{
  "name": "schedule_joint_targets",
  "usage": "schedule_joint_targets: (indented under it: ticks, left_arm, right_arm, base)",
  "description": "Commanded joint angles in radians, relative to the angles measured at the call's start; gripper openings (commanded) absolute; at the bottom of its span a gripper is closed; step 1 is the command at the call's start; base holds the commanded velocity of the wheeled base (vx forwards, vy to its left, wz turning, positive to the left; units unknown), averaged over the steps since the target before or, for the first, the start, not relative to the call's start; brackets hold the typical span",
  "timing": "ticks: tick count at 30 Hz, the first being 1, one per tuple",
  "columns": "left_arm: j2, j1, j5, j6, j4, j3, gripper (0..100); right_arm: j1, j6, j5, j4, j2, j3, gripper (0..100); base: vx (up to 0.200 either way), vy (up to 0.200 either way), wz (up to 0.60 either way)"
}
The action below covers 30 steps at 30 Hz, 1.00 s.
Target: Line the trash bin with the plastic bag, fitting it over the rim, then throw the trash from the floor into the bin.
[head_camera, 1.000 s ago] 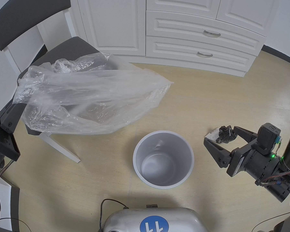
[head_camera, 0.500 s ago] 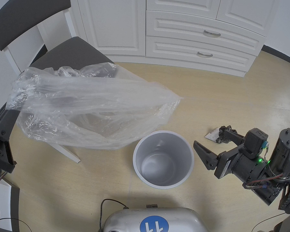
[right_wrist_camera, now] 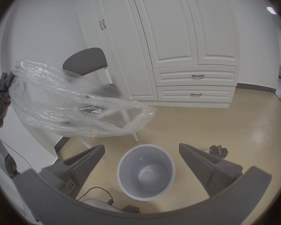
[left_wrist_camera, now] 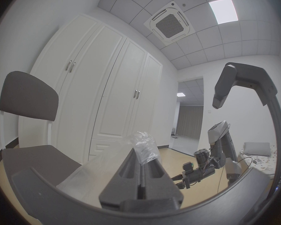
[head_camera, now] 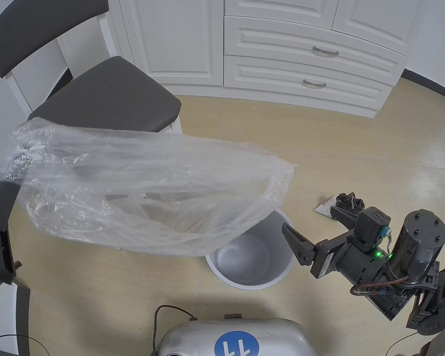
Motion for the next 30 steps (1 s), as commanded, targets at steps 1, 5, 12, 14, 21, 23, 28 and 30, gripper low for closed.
schedule_joint_targets:
  ticks: [1, 5, 12, 14, 21, 23, 28, 30]
  left_arm:
    - [-0.025, -0.020, -0.005, 0.002, 0.000, 0.011, 0]
    - [-0.033, -0.020, -0.010, 0.003, -0.002, 0.025, 0]
    - [-0.047, -0.028, -0.010, 0.005, -0.002, 0.030, 0]
    - [-0.047, -0.028, -0.010, 0.005, -0.002, 0.030, 0]
    - [-0.047, -0.037, -0.010, 0.005, -0.003, 0.034, 0]
    - [-0.056, -0.056, -0.010, 0.005, -0.003, 0.034, 0]
    - [-0.078, -0.115, -0.008, 0.002, -0.002, 0.034, 0]
    - [-0.085, -0.140, -0.008, 0.002, -0.002, 0.036, 0]
  right_arm:
    - [-0.008, 0.000, 0.000, -0.002, 0.015, 0.001, 100]
    - [-0.013, -0.002, -0.003, -0.003, -0.001, -0.002, 100]
    - [-0.033, -0.008, -0.003, -0.005, -0.044, -0.005, 100]
    - [-0.037, -0.009, -0.003, -0.005, -0.047, -0.006, 100]
    - [-0.057, -0.009, 0.003, -0.003, -0.021, -0.006, 100]
    - [-0.057, -0.006, 0.003, -0.005, 0.010, -0.006, 100]
    - [-0.056, 0.003, 0.008, -0.029, 0.079, -0.009, 100]
    - [-0.056, 0.006, 0.006, -0.094, 0.116, -0.008, 100]
  base:
    - [0.000, 0.000, 0.00]
    - [0.000, 0.000, 0.00]
    - [0.000, 0.000, 0.00]
    - [0.000, 0.000, 0.00]
    - [0.000, 0.000, 0.00]
    - [0.000, 0.000, 0.00]
    - [0.000, 0.000, 0.00]
    - [0.000, 0.000, 0.00]
